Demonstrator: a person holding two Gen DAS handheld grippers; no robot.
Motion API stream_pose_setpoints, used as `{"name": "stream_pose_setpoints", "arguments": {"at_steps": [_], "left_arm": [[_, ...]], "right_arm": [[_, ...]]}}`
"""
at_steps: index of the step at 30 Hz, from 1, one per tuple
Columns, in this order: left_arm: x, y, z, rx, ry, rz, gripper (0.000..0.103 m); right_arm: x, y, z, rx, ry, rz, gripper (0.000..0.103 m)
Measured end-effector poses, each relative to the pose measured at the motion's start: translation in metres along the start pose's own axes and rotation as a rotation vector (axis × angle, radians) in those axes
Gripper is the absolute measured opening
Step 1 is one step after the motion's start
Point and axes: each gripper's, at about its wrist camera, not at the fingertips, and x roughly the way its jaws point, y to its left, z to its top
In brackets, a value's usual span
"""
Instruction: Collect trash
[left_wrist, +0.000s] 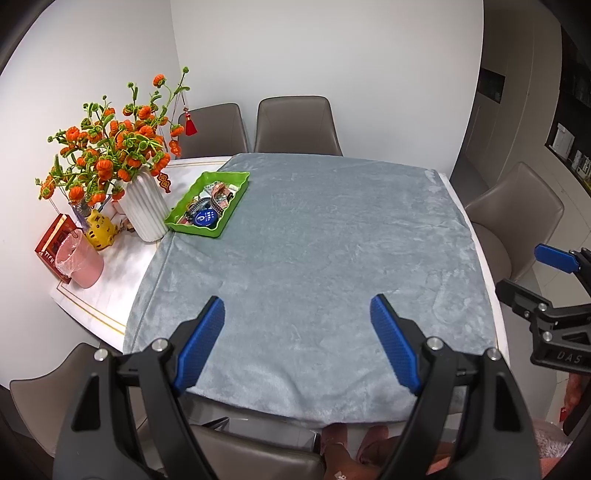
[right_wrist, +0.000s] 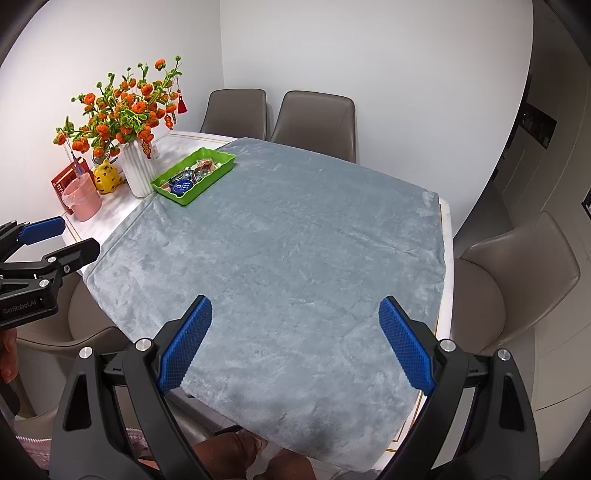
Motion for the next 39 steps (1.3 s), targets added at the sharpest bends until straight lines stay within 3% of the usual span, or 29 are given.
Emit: {"name": "stream_pose_setpoints", "arguments": {"at_steps": [39], "left_arm": [[-0.0084,-0.0011,0.0008,-0.007,-0.012,-0.012,0.081]], "right_arm": [[-0.0065,-0.0047,0.0015,-0.003,-0.008,0.002,0.089]]}}
